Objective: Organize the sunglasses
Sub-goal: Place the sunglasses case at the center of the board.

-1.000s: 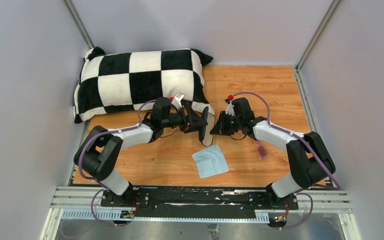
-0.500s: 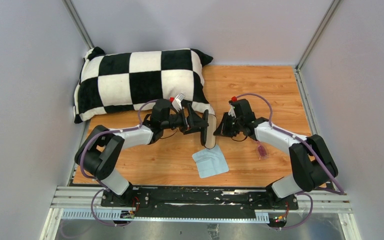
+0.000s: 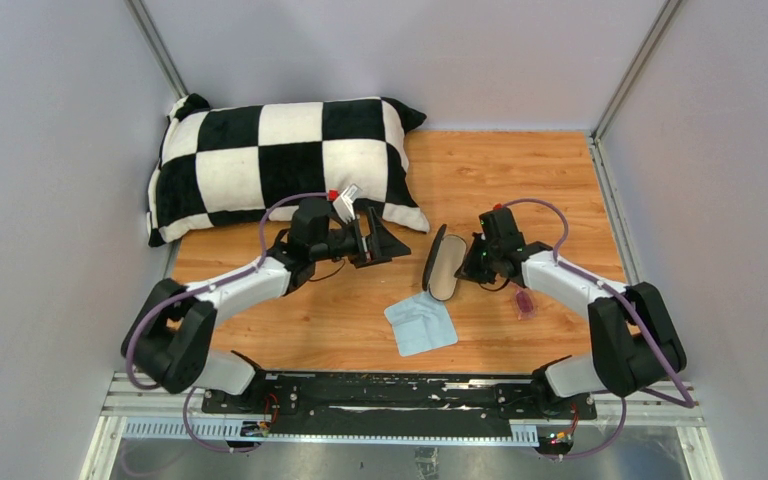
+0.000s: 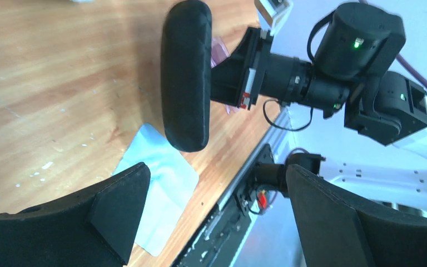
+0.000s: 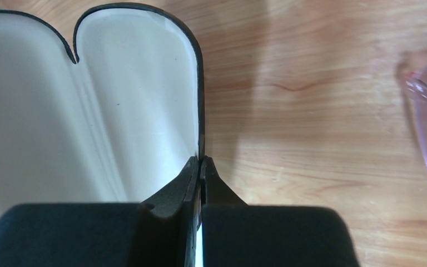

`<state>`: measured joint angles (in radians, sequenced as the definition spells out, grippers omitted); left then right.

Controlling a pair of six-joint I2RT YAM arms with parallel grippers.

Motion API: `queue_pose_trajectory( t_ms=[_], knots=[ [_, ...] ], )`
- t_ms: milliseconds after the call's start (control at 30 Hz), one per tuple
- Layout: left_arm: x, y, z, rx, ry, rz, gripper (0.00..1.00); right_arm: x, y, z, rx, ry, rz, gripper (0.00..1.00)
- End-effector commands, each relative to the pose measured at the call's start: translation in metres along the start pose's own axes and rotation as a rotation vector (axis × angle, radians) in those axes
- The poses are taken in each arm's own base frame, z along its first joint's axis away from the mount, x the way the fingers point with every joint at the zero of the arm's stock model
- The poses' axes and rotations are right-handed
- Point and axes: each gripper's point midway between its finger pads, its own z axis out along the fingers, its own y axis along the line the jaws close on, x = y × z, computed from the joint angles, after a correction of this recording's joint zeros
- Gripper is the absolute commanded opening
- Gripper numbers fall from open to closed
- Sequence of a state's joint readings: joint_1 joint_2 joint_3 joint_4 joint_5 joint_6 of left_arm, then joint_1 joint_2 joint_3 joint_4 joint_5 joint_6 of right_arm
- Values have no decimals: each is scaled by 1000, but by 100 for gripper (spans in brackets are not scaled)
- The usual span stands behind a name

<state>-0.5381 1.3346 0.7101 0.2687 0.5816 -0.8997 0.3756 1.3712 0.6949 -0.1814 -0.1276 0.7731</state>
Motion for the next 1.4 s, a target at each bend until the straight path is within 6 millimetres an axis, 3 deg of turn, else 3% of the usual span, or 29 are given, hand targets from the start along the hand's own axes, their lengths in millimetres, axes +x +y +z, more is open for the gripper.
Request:
queue_pose_trajectory(
  t_ms=[0, 300, 567, 767, 833, 967, 1067, 1133, 1367],
  knots=[
    [-7, 17, -23, -197, -26, 85, 100, -15, -15, -6, 71, -97, 140, 0],
    [6, 29, -46, -258, -64, 76, 100, -38, -28, 23, 180, -120, 293, 0],
    [28, 44, -60, -291, -53, 45, 100, -50, -36, 37, 196, -129, 293, 1],
    [31, 49, -69, -326, -62, 54, 100, -61, -17, 24, 103, -131, 213, 34],
    [35, 49, -71, -330, -52, 50, 100, -67, -1, 12, 34, -140, 155, 48],
    [46, 41, -83, -326, -15, 60, 100, -70, 26, -23, -102, -147, 22, 64],
    [53, 46, -100, -382, -22, 92, 100, -60, 28, -53, -153, -185, -55, 69],
    [58, 54, -111, -435, -19, 100, 100, -43, 23, -67, -176, -190, -106, 69],
    [83, 71, -106, -500, 20, 79, 100, 54, -10, -75, -136, -74, -256, 66]
  ],
)
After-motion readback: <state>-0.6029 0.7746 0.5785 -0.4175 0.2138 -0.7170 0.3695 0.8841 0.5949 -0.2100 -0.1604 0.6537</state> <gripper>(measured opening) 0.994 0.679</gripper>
